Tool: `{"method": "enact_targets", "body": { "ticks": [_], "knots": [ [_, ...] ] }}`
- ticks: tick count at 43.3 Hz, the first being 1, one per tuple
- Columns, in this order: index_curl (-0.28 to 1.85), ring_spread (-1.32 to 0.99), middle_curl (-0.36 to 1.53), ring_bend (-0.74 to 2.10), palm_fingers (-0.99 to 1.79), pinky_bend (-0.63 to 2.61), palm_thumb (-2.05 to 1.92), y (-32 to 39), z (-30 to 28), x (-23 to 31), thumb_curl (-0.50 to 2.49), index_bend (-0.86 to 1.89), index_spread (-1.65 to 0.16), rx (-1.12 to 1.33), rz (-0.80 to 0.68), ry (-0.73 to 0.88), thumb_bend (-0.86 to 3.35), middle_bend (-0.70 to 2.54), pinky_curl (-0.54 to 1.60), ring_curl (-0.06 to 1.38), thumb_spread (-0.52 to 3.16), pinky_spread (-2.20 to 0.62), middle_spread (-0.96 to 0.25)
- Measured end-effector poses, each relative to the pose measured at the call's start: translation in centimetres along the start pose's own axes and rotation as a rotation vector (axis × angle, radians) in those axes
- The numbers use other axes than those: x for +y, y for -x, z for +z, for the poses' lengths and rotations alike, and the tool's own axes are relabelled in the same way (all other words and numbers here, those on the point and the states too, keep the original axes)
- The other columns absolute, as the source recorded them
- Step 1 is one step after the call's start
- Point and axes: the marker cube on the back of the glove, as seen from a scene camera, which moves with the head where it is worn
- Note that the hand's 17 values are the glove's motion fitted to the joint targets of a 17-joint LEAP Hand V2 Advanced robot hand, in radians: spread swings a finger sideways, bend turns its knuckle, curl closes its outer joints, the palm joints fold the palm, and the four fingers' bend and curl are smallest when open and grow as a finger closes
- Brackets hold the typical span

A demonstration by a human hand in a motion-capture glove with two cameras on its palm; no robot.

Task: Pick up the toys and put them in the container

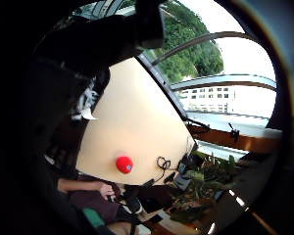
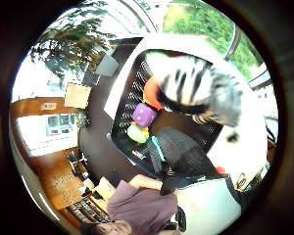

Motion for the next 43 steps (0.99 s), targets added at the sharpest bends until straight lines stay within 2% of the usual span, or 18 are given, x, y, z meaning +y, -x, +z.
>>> {"method": "enact_targets", "body": {
  "ticks": [2,6,8,11,13,18,29,35,39,43],
  "knots": [
    [0.12,-0.09,0.46,0.49,-0.45,1.22,0.13,-0.7,-0.1,0.2,0.51,0.11,-0.17,-0.001,-0.002,-0.009,-0.06,0.13,0.44,0.39,1.17,-0.03,-0.05],
    [0.13,-0.03,0.4,0.4,-0.39,1.19,0.1,-2.2,-0.8,0.2,0.48,0.09,-0.18,-0.002,0.166,-0.023,-0.04,0.09,0.42,0.33,1.19,0.01,-0.02],
    [0.14,-0.01,0.39,0.38,-0.37,1.15,0.08,-2.9,-1.2,1.0,0.47,0.09,-0.19,-0.008,0.092,-0.034,-0.03,0.09,0.41,0.32,1.21,0.02,-0.01],
    [0.14,0.01,0.36,0.36,-0.35,1.1,0.07,-4.6,-1.9,2.9,0.45,0.09,-0.19,-0.02,-0.133,-0.036,-0.03,0.09,0.39,0.31,1.22,0.04,0.0],
    [0.15,0.02,0.35,0.34,-0.33,1.07,0.06,-6.3,-2.3,4.0,0.44,0.09,-0.2,-0.026,-0.18,-0.025,-0.02,0.1,0.38,0.3,1.23,0.05,0.0],
    [0.15,0.03,0.32,0.32,-0.29,1.01,0.05,-9.6,-3.2,6.0,0.41,0.09,-0.2,0.028,0.001,-0.013,-0.02,0.11,0.36,0.3,1.24,0.06,0.0],
    [0.16,0.03,0.27,0.31,-0.25,0.96,0.05,-19.9,-3.3,13.3,0.38,0.09,-0.2,0.095,0.086,0.002,-0.01,0.12,0.34,0.31,1.27,0.06,0.0],
    [0.16,0.03,0.26,0.31,-0.23,0.95,0.04,-22.6,-0.2,16.6,0.37,0.09,-0.21,0.08,0.085,0.044,-0.01,0.12,0.34,0.31,1.28,0.07,-0.02],
    [0.16,0.03,0.25,0.31,-0.2,0.94,0.04,-23.2,4.2,18.2,0.36,0.1,-0.22,0.053,0.097,0.117,-0.02,0.13,0.34,0.32,1.29,0.06,-0.03],
    [0.16,0.03,0.24,0.34,-0.19,0.97,0.04,-23.0,9.9,19.4,0.35,0.08,-0.22,0.079,0.015,0.207,-0.01,0.12,0.34,0.32,1.29,0.06,-0.04]
  ]
}}
